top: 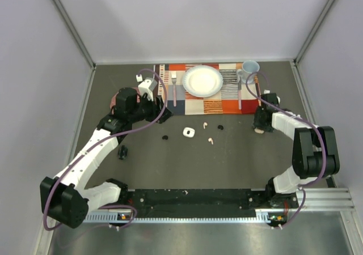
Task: Insert the wireless bluetooth earbuds into the charging case
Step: Pick up the charging case from the corner of the board, then pass from the right arm to the left
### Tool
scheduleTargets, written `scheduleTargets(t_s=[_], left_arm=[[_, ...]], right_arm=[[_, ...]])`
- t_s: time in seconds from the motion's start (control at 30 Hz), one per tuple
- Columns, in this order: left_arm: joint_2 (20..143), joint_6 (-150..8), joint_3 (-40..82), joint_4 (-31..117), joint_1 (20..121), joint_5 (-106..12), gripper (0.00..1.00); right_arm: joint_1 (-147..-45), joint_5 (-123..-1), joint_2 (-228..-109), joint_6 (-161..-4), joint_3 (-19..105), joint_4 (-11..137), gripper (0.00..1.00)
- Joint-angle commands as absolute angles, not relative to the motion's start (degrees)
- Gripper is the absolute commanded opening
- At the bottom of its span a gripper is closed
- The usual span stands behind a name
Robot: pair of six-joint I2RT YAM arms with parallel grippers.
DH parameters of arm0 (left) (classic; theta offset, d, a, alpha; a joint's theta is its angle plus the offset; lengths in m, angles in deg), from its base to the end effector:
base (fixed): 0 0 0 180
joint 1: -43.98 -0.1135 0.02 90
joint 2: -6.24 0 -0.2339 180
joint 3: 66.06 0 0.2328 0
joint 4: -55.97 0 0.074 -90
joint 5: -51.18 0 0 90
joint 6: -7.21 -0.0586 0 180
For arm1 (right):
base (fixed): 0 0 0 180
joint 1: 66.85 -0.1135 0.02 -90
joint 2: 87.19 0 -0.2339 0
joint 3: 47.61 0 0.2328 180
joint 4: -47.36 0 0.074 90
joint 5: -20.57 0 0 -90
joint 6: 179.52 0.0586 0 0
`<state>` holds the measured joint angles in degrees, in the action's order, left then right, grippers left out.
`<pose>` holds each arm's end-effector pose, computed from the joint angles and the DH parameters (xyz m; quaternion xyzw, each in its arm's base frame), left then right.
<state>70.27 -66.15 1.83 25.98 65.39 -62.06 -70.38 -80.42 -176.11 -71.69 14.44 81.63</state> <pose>0.2379 -0.1181 0.2831 0.1410 0.8261 -0.3305 0.4341 0.2869 0.0065 0.1270 0.1437 0.9535 -0.0452 0.2609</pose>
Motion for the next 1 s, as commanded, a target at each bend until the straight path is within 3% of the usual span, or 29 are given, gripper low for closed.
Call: scheduleTargets(t_s=[0.0, 0.03, 0.07, 0.1, 0.43, 0.6, 0.7, 0.77, 0.97], left_arm=[[70.22, -65.48, 1.79, 28.99, 65.16, -63.51, 0.57], [70.22, -65.39, 1.79, 29.08, 65.16, -63.60, 0.57], [70.31, -65.30, 1.79, 29.08, 65.16, -63.78, 0.57], [70.22, -65.30, 1.79, 29.25, 65.16, -63.86, 0.57], [67.68, -62.84, 0.30, 35.40, 65.16, -65.36, 0.59], [66.53, -60.47, 1.00, 38.56, 65.16, -67.11, 0.61], [66.97, -59.33, 2.58, 38.57, 65.08, -68.70, 0.64], [67.58, -58.88, 3.90, 38.39, 65.07, -70.63, 0.65], [68.02, -55.12, 5.48, 43.04, 64.99, -76.94, 0.65]], right_arm=[[-70.54, -77.44, -173.41, -72.82, 13.73, 81.28, 0.34], [-70.54, -75.95, -172.01, -73.25, 13.91, 81.37, 0.34], [-70.54, -74.63, -171.13, -73.69, 14.09, 81.37, 0.22], [-70.54, -73.23, -169.90, -73.96, 14.61, 81.46, 0.20], [-72.38, -38.27, -155.58, -84.65, 23.84, 79.09, 0.13], [-80.90, -36.30, -144.52, -100.83, 19.99, 72.77, 0.11], [-85.04, -32.02, -140.02, -113.28, 14.80, 64.86, 0.01], [-87.15, -32.95, -137.81, -114.39, 13.83, 61.26, 0.01], [-95.74, -37.35, -141.50, -128.09, 21.91, 76.36, 0.00]])
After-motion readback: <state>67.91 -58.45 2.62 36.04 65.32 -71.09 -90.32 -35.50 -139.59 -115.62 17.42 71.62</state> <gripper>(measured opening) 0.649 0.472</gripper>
